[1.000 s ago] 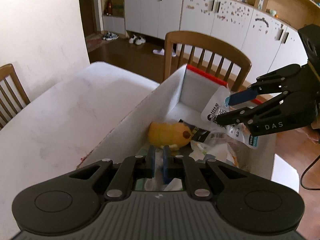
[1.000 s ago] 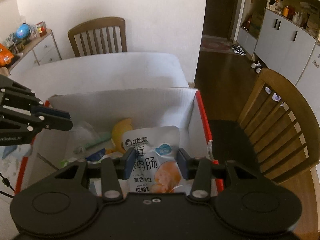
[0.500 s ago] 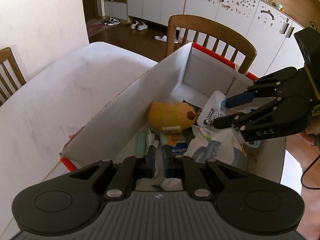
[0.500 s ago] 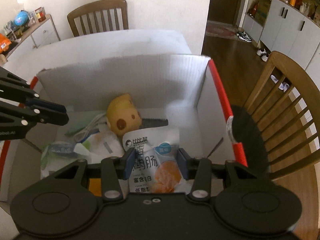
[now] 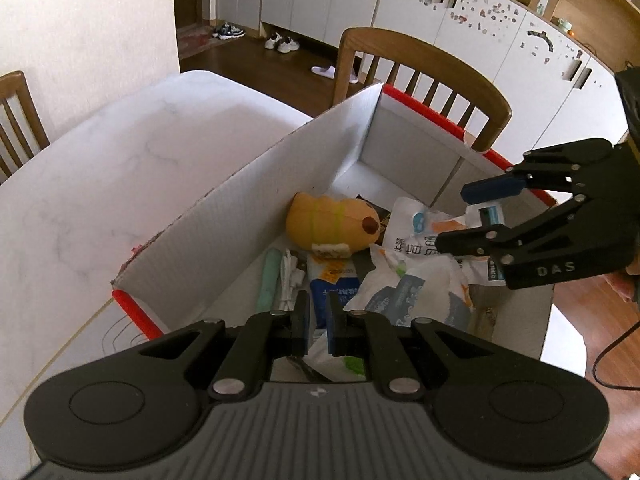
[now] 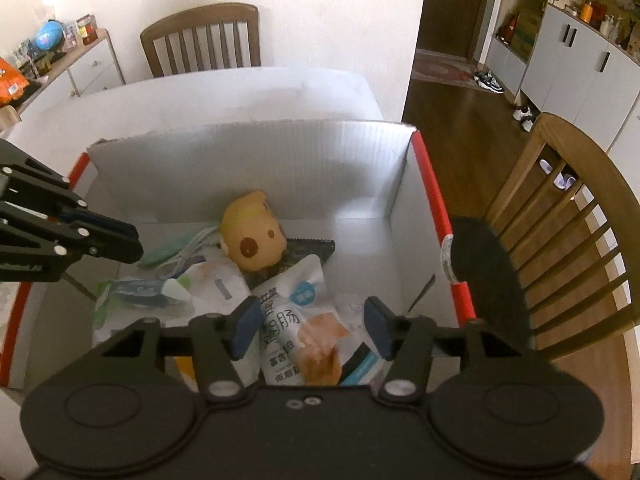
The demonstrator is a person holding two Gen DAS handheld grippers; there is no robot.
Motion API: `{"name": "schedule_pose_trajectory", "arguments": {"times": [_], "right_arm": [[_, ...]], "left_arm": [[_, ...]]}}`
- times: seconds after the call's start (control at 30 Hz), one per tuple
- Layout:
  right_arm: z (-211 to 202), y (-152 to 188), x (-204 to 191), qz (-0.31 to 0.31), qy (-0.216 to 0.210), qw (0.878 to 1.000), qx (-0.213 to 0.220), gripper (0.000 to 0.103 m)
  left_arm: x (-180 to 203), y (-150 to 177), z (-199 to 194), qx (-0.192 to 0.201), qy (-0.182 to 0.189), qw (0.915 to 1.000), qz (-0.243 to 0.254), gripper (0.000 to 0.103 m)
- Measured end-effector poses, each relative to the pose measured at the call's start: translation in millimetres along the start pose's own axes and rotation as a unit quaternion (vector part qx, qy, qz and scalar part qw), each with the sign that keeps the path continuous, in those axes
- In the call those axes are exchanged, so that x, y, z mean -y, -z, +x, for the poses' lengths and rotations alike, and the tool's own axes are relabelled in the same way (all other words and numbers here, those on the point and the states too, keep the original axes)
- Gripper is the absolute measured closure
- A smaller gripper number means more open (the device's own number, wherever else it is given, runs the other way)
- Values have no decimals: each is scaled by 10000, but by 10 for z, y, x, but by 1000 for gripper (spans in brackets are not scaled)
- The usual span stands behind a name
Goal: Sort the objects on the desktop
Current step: 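Open the right gripper to drop the sausage packet while the left releases the cable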
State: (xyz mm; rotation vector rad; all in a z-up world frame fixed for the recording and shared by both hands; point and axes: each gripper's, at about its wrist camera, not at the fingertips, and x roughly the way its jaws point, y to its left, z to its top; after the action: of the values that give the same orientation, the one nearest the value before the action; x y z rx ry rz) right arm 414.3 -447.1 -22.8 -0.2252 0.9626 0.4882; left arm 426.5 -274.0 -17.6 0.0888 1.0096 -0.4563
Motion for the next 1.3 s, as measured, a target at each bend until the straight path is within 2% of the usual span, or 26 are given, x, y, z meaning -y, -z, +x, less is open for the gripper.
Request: {"name": "schedule_pose_trajectory", "arguments": {"times": [0.47,1.03,1.13,1.17,1.23,1.27,1.3], "right_arm": [[-511,21,-75,76,-295,9989,355,39],[-830,132,-303,171,-554,9958,711,33],[-871,147,-351,145,-551,9955,759,28],[-881,157,-368,136,-546,9954,777,28],[-896,171,-391,137,-558,9952,793,25],[-901,182,-407,142,-559,9951,802,24],[-904,189,-415,146,-551,9951,805,24]], "left_arm": [[133,32,-176,119,-4,9999,18,96],[186,149,-403,279,32,9996,-77,94],[193,177,-428,316,16,9995,-85,88],[191,187,-439,335,13,9994,-96,80],[185,208,-461,382,11,9992,-110,55],[186,220,-474,417,-10,9991,-100,31],[189,233,-489,459,-27,9989,-90,26]]}}
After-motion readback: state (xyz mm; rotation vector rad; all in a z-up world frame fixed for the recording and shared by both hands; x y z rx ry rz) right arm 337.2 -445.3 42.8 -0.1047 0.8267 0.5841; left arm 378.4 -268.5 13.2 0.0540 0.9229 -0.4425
